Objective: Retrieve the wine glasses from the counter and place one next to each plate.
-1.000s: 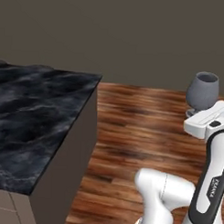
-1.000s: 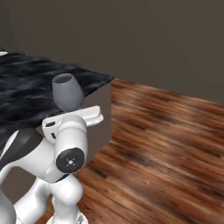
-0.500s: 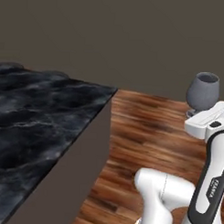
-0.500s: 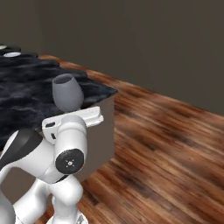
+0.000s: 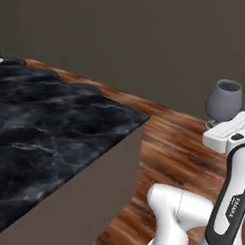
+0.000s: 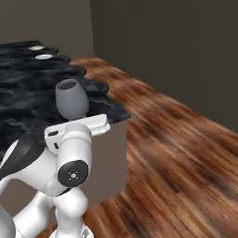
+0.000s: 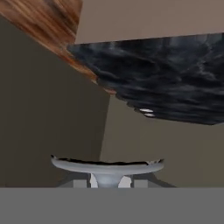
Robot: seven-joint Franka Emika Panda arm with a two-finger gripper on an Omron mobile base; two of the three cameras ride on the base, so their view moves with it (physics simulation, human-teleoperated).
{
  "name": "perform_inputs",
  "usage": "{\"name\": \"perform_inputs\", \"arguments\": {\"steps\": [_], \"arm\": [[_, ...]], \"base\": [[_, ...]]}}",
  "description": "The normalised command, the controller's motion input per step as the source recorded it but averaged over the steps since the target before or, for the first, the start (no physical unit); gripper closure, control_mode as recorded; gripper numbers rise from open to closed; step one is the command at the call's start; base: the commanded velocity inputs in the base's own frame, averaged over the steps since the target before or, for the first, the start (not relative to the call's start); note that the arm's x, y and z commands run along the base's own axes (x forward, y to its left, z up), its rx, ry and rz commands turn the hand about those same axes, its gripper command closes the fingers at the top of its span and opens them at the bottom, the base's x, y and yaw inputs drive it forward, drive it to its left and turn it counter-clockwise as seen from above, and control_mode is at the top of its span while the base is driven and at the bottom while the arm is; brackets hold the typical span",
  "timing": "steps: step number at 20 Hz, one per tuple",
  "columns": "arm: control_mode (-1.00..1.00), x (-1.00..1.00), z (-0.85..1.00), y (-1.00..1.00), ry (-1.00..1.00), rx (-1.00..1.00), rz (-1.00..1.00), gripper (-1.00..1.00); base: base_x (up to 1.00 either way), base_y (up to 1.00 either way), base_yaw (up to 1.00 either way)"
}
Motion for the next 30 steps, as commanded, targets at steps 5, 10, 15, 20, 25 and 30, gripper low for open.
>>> {"name": "perform_inputs", "arguments": {"steps": [5, 10, 15, 20, 25, 30], "arm": [[1.0, 0.0, 0.0, 0.0, 0.0, 0.0, 0.0, 1.0], [1.0, 0.0, 0.0, 0.0, 0.0, 0.0, 0.0, 1.0], [1.0, 0.0, 0.0, 0.0, 0.0, 0.0, 0.0, 1.0], [1.0, 0.0, 0.0, 0.0, 0.0, 0.0, 0.0, 1.0], [1.0, 0.0, 0.0, 0.0, 0.0, 0.0, 0.0, 1.0], [1.0, 0.0, 0.0, 0.0, 0.0, 0.0, 0.0, 1.0]], "base": [[0.84, -0.31, 0.8], [0.16, -0.79, 0.69], [-0.03, -1.0, 0.56], [-0.05, -1.0, 0.45], [-0.01, -1.0, 0.39], [0.0, -1.0, 0.41]]}}
